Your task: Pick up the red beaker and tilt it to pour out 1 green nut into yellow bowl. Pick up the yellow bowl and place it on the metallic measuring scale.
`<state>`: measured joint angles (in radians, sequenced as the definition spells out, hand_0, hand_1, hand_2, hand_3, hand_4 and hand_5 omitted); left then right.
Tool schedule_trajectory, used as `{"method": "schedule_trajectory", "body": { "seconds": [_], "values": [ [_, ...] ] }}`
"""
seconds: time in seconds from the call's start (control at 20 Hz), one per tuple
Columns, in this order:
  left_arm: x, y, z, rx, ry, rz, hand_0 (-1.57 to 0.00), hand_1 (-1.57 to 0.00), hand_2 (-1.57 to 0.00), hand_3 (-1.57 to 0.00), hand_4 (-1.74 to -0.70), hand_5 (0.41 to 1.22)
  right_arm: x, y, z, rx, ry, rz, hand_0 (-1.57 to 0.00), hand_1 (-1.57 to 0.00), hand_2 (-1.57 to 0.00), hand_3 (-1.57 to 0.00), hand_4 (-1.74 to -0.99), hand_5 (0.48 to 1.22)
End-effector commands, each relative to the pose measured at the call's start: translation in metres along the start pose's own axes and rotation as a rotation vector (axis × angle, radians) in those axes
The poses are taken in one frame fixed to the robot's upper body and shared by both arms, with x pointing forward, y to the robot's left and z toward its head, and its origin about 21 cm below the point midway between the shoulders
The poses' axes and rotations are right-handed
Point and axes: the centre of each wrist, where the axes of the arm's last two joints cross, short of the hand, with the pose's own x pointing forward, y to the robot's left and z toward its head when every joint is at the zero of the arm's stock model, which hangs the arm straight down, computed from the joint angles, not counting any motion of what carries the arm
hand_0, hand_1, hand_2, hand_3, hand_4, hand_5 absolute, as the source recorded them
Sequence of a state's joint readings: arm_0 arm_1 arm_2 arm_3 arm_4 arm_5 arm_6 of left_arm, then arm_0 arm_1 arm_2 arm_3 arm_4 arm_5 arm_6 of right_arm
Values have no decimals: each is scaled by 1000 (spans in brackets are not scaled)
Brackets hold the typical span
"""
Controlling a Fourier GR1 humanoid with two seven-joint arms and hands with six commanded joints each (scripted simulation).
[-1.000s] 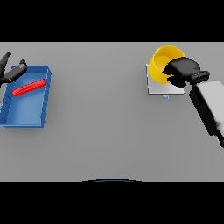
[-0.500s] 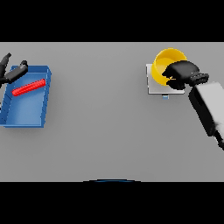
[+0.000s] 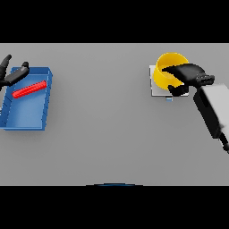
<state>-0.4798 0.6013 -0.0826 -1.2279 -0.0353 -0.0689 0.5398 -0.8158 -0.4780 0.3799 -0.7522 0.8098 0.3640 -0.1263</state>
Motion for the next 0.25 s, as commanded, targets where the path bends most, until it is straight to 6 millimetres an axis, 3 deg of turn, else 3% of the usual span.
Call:
{"method": "schedule_trajectory", "body": {
  "seconds": [0.0,0.2],
  "values": [
    [1,-1,0,0,7,4,1,1,1,1,-836,753,2,0,-1,13,9,-3,-158,-155,-122,-105,-1422,811],
    [4,1,1,4,-2,5,1,1,1,1,-833,760,1,3,1,32,24,3,-64,-63,-50,-42,-1390,779]
  ]
}}
